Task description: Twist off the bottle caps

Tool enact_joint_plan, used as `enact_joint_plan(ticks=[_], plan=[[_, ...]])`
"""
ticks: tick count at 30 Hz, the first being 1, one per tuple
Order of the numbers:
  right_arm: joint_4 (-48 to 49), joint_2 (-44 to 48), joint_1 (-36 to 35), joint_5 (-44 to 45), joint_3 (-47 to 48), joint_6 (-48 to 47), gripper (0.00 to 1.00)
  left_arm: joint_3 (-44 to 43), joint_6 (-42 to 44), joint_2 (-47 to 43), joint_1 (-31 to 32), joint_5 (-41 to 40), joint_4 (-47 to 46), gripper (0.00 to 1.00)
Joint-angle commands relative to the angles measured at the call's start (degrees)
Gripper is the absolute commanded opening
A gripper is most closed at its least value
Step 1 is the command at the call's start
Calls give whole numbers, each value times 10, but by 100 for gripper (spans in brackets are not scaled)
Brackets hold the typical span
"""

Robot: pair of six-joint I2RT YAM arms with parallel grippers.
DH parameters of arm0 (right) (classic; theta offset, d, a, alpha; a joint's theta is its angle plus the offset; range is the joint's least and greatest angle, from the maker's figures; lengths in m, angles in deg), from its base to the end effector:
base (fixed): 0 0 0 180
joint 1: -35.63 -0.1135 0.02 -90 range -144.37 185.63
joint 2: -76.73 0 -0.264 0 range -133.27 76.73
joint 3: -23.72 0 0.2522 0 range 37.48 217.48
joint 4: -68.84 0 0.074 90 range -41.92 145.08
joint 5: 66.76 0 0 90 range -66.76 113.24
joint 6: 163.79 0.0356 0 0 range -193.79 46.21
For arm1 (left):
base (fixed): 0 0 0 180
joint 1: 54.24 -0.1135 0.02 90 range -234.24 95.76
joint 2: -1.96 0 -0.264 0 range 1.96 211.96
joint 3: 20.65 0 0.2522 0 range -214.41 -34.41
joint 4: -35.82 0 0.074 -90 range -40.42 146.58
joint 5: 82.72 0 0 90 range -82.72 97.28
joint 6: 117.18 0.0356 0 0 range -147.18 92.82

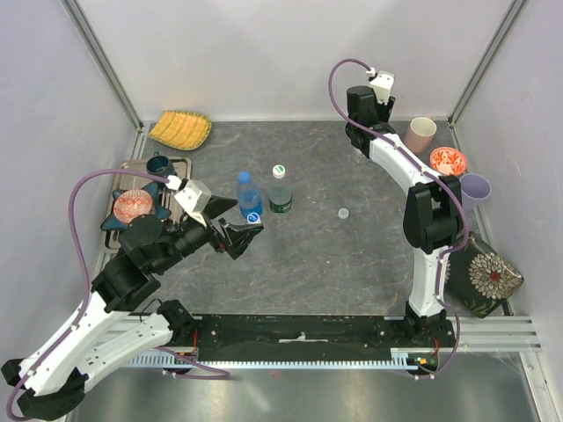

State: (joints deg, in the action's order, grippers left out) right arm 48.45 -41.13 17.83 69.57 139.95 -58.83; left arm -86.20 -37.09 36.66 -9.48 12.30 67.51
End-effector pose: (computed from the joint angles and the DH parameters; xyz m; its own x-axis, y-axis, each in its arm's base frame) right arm 0.4714 0.1243 0.3028 -0.2346 0.1119 -0.9656 0.5050 0.8628 -0.0227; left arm 0.0893 -0.0930 0.3915 -0.1417 -0.1010 -0.9848 0.7504 0.6379 -0.1733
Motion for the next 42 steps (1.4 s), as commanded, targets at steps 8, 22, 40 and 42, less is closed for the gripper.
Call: enact_joint_plan(ticks=[8,22,40,42], plan=[[-19,11,2,-27,35,12,70,6,-20,-6,1,6,-5,100],[-27,25,1,-41,34,22,74,11,-23,-9,1,9,-6,100],[-59,292,-95,-195,-81,59,83,-3,-41,6,1,-77,-8,100],[-22,320,-125,-277,-138,51,83,2,-63,0,1,-156,-7,100]])
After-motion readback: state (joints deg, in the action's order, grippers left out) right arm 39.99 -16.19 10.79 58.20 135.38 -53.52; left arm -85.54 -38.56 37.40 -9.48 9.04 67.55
